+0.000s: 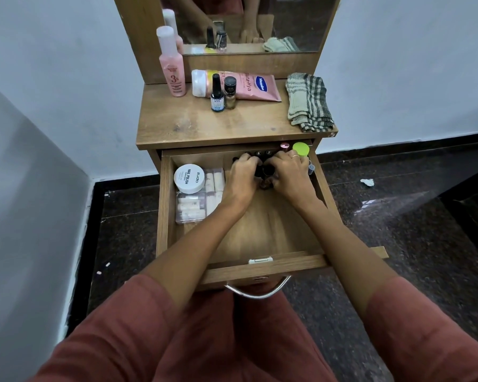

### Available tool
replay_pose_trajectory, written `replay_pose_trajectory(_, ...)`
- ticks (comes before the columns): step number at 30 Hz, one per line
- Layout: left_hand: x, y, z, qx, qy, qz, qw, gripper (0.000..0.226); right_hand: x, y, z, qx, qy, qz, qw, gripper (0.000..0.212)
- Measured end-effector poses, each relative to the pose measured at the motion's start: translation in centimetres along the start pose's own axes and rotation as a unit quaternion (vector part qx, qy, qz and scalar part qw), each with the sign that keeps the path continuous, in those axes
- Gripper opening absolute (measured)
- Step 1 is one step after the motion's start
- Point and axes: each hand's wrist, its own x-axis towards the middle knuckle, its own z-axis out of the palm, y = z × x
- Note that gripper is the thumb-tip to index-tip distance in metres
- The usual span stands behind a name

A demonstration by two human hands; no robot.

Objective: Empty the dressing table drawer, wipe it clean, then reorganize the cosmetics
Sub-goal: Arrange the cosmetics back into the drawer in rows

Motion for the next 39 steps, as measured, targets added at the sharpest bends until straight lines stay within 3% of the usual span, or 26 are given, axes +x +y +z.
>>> replay_pose_trajectory(6,-0.1,0.5,-0.6,-0.014,0.013,0.009,1.000,0.035,0.2,0.0,-0.9,0.023,-0.003,0.005,1.000,0.037)
replay_pose_trajectory(8,0.0,0.7,-1.2,-0.017,0.035,0.017,0.999,0.033,0.7,-0.3,-1.3,0.048,0.028,-0.005,0.998,0.032)
replay_pose_trajectory(14,1.5,1.1,-4.4,-0.061,0.171,0.041,0.983,0.022,3.6,-2.3,-3.6,0.194,0.119,0.006,0.974,0.020)
replay_pose_trajectory(21,6.0,0.0,-9.0,-0.141,0.300,0.015,0.943,0.029,8.7,-6.3,-4.9,0.283,0.162,-0.010,0.945,0.033)
replay_pose_trajectory(26,8.7,-0.8,-9.6,-0.151,0.285,-0.003,0.947,0.030,10.8,-7.2,-4.2,0.318,0.157,-0.001,0.935,0.048)
replay_pose_trajectory(39,8.5,-1.0,-9.2,-0.210,0.255,-0.004,0.944,0.016,10.2,-7.4,-4.3,0.347,0.189,-0.010,0.919,0.027)
